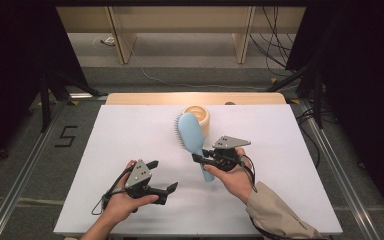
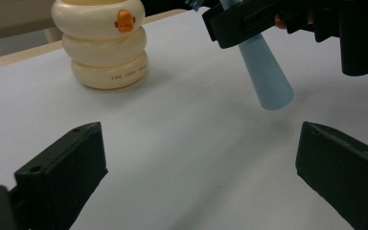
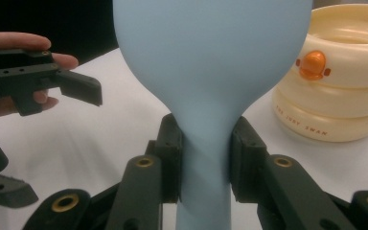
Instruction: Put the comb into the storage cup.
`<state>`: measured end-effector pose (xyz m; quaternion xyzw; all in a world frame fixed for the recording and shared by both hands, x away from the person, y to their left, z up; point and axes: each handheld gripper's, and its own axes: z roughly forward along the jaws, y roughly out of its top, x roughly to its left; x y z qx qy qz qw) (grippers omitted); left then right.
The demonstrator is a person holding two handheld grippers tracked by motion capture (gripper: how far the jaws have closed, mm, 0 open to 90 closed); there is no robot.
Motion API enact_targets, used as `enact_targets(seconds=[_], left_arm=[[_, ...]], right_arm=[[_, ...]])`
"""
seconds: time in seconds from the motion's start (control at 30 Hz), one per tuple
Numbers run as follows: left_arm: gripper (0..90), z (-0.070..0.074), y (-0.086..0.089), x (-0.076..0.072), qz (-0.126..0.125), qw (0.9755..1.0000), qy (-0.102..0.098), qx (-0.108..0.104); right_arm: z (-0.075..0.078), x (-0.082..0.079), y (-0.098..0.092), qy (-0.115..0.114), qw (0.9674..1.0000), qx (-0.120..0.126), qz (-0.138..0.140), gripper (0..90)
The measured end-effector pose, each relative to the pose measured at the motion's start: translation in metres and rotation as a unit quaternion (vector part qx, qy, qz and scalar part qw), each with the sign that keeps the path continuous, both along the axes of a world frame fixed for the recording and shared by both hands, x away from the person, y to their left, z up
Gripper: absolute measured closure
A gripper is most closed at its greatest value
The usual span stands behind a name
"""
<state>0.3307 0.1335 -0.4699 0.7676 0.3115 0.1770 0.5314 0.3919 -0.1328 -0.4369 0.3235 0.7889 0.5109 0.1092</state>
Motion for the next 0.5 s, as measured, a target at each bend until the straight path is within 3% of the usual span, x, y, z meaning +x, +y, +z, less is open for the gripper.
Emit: enact_targets(seconds=[0.5], left_arm=[[3.8, -0.001, -0.02, 0.007, -0.015, 0.9998, 0.009, -0.004]], right_arm=[[0.001, -0.001, 0.001, -0.002, 1.0, -0.001, 0.0, 70.3]])
